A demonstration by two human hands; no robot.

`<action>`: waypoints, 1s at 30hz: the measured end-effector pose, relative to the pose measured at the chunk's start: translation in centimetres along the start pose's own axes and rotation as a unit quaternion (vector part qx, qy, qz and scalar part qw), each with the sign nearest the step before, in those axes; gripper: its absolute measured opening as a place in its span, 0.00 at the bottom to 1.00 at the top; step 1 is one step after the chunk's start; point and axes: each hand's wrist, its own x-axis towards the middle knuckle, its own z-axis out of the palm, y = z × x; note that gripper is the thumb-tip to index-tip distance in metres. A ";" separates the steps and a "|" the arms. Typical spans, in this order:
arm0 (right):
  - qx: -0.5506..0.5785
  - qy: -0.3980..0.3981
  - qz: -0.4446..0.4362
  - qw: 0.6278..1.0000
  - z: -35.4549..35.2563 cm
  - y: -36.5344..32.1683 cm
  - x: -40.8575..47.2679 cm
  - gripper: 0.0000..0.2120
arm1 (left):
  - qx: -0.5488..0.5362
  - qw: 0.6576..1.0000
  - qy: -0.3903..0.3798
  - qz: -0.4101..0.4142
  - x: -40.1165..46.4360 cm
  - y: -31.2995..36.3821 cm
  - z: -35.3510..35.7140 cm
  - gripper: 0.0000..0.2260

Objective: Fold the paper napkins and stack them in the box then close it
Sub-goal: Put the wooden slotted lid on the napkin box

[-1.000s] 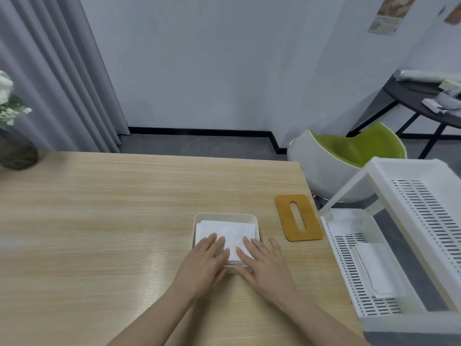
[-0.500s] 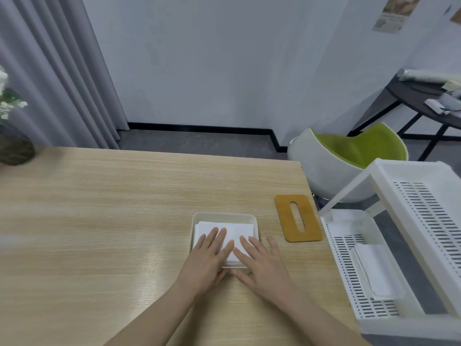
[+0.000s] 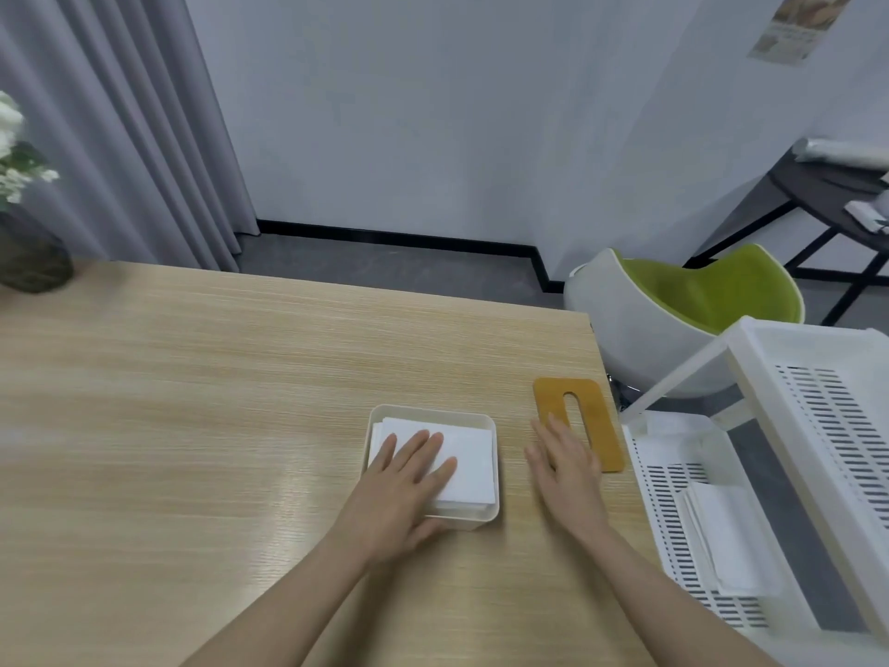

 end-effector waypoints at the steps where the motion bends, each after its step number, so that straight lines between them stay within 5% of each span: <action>1: -0.018 -0.025 0.029 0.999 0.1 0.8 0.5 0.24 | 0.004 1.000 0.004 0.013 0.2 -0.2 0.0 0.32; 9: -0.123 -0.202 0.138 0.962 1.4 4.2 2.9 0.29 | -0.042 0.995 -0.078 0.039 2.9 -2.0 1.1 0.41; 24: -0.128 -0.150 0.001 0.980 0.3 7.8 -3.5 0.18 | -0.050 0.992 -0.110 0.020 2.8 -2.0 2.4 0.40; 30: -0.152 -0.106 0.017 0.983 0.4 7.5 -4.9 0.25 | -0.050 0.991 -0.124 0.013 2.9 -1.9 2.4 0.40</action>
